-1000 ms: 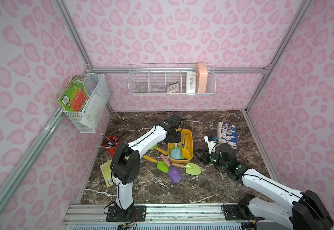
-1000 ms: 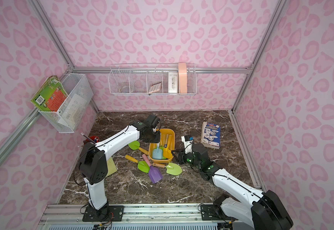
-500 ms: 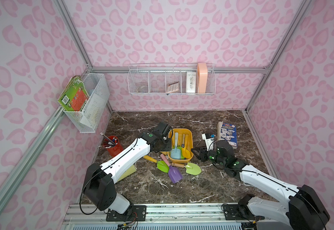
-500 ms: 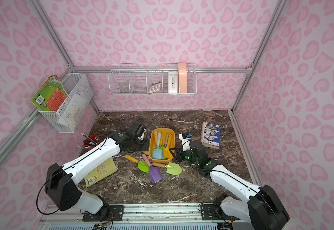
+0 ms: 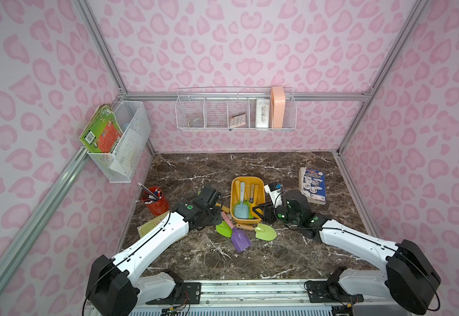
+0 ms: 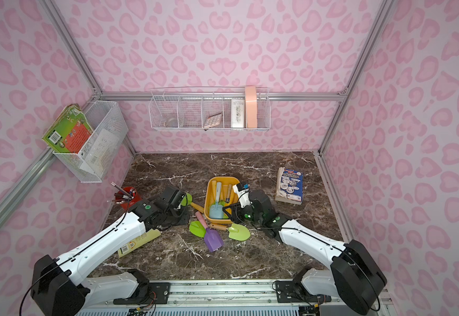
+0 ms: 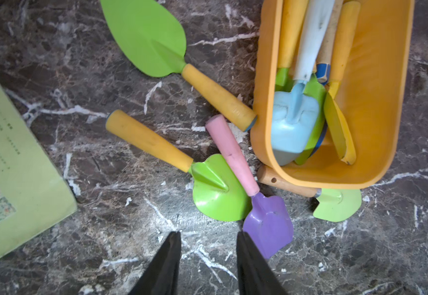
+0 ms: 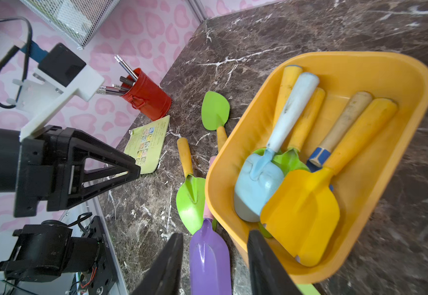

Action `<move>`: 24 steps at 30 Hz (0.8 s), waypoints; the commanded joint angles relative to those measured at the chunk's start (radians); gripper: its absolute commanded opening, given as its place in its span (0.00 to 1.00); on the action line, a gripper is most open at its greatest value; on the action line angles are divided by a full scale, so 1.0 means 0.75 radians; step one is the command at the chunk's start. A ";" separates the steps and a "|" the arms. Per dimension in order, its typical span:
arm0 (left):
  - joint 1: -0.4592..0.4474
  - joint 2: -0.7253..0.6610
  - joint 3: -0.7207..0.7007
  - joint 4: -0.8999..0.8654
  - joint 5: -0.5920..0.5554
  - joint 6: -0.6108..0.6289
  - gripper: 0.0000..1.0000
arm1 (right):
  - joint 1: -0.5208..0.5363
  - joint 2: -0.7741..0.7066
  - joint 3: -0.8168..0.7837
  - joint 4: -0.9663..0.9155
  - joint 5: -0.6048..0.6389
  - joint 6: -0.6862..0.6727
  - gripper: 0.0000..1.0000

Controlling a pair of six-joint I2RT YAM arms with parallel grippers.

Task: Put the shovel into the storage box
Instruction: Pick up the shovel from the center of the board.

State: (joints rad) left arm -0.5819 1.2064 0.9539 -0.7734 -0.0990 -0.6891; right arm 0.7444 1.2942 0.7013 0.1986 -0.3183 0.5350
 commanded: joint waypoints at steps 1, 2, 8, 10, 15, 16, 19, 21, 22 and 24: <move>0.014 -0.046 -0.044 -0.043 -0.040 -0.072 0.45 | 0.025 0.052 0.054 -0.017 -0.011 -0.043 0.45; 0.020 -0.060 -0.059 -0.046 -0.039 -0.081 0.45 | 0.030 0.071 0.068 -0.022 -0.011 -0.046 0.45; 0.078 -0.131 -0.168 -0.016 0.008 -0.180 0.50 | 0.059 0.157 0.158 -0.043 -0.018 -0.069 0.45; 0.084 -0.136 -0.202 0.025 0.028 -0.215 0.50 | 0.058 0.173 0.171 -0.050 -0.019 -0.067 0.44; 0.096 -0.073 -0.215 0.094 0.043 -0.290 0.53 | 0.058 0.181 0.153 -0.043 -0.030 -0.050 0.44; 0.099 -0.053 -0.209 0.108 0.044 -0.301 0.55 | 0.059 0.174 0.138 -0.030 -0.031 -0.041 0.44; 0.112 0.020 -0.184 0.136 0.040 -0.331 0.58 | 0.058 0.143 0.092 -0.010 -0.012 -0.019 0.43; 0.126 0.075 -0.167 0.152 0.048 -0.348 0.58 | 0.055 0.117 0.066 -0.008 0.004 -0.009 0.43; 0.132 0.108 -0.157 0.160 0.053 -0.358 0.58 | 0.053 0.105 0.050 -0.005 0.012 -0.006 0.43; 0.141 0.167 -0.138 0.173 0.056 -0.377 0.57 | 0.045 0.080 0.027 -0.003 0.018 0.005 0.43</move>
State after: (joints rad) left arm -0.4835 1.2949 0.8345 -0.6682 -0.0650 -0.9394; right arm 0.7841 1.3727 0.7349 0.1696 -0.3244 0.5228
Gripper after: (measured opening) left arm 0.578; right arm 0.435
